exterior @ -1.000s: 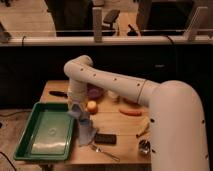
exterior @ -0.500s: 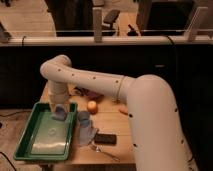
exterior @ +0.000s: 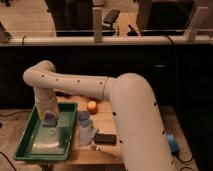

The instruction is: Place sponge in tray

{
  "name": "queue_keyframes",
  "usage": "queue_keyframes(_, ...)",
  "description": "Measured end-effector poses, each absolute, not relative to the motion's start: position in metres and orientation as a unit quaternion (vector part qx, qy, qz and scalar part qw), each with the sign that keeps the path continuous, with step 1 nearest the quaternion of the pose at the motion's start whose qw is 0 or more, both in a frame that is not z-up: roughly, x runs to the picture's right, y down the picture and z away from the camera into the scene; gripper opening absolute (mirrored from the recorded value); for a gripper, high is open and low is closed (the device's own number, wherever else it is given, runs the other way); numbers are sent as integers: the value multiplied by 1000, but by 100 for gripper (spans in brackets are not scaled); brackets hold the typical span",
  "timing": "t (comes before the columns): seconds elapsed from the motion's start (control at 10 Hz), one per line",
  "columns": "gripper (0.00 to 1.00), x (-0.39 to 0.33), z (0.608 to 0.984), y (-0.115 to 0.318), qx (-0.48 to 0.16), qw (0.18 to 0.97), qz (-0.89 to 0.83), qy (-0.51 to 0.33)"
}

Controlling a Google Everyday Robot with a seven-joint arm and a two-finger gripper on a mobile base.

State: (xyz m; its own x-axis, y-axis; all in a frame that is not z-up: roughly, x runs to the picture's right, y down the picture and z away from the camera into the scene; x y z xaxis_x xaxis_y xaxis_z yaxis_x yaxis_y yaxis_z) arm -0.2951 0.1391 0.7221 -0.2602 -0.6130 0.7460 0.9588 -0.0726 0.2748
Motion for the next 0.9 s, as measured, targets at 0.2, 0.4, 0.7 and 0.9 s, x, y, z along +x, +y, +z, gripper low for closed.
queue_keyframes(0.2,0,-305,726,148,-231,550,-707,-380)
queue_keyframes(0.4,0,-310,736,158,-240,538,-714,-379)
queue_keyframes(0.7,0,-312,753,169,-255,528,-715,-381)
queue_keyframes(0.9,0,-309,761,174,-263,527,-711,-385)
